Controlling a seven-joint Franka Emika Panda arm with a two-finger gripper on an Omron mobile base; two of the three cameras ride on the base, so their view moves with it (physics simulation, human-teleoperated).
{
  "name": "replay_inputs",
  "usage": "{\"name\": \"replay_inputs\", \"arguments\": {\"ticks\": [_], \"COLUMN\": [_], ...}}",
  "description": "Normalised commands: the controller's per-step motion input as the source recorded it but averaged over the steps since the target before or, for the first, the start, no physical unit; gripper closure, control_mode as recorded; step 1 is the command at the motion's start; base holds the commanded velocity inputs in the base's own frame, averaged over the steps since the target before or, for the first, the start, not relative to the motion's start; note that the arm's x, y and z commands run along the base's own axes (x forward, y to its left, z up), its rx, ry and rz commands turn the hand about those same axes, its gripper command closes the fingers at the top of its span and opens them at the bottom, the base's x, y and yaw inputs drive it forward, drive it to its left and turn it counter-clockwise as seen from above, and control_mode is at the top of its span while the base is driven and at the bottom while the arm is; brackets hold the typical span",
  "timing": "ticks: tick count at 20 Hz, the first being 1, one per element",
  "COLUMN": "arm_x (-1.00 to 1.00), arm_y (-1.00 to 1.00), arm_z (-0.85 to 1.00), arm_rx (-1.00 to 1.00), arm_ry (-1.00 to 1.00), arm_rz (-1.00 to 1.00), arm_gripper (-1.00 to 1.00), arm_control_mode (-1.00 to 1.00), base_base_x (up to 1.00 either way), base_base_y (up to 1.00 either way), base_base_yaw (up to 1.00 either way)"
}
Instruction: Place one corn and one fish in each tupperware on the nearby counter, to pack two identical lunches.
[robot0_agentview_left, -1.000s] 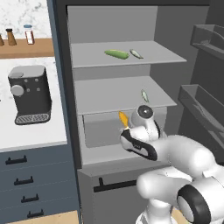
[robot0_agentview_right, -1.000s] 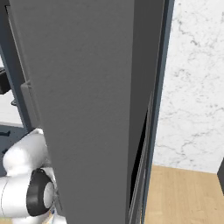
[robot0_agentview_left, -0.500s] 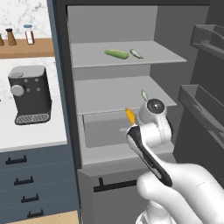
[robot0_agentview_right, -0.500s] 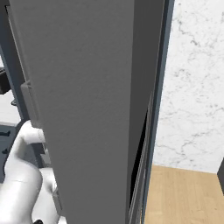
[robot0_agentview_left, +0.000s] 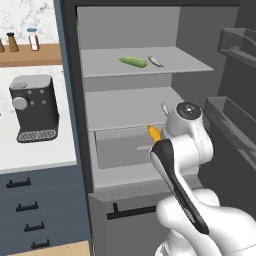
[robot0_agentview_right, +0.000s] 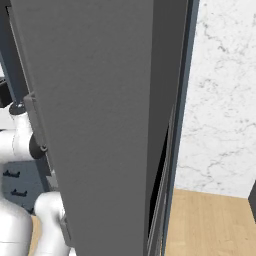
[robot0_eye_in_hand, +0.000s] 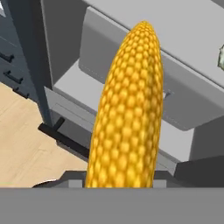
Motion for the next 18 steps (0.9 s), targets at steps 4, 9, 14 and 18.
{"name": "replay_inputs", "arguments": {"ticks": [4, 9, 14, 18], "arm_x": [-1.00, -0.60, 0.00, 0.00], "arm_y": [0.09, 0.09, 0.00, 0.00], "arm_z": [0.00, -0.09, 0.00, 0.00], "arm_rx": [-0.01, -0.03, 0.00, 0.00], "arm_ry": [-0.09, -0.07, 0.00, 0.00], "arm_rz": [0.00, 0.00, 0.00, 0.00], "arm_gripper": [1.00, 1.00, 1.00, 1.00], "arm_control_mode": [-1.00, 1.00, 1.00, 1.00], "base_base_x": [0.00, -0.37, -0.38, 0.01], "base_base_y": [0.00, 0.21, 0.95, 1.00], "base_base_yaw": [0.00, 0.02, 0.10, 0.08]}}
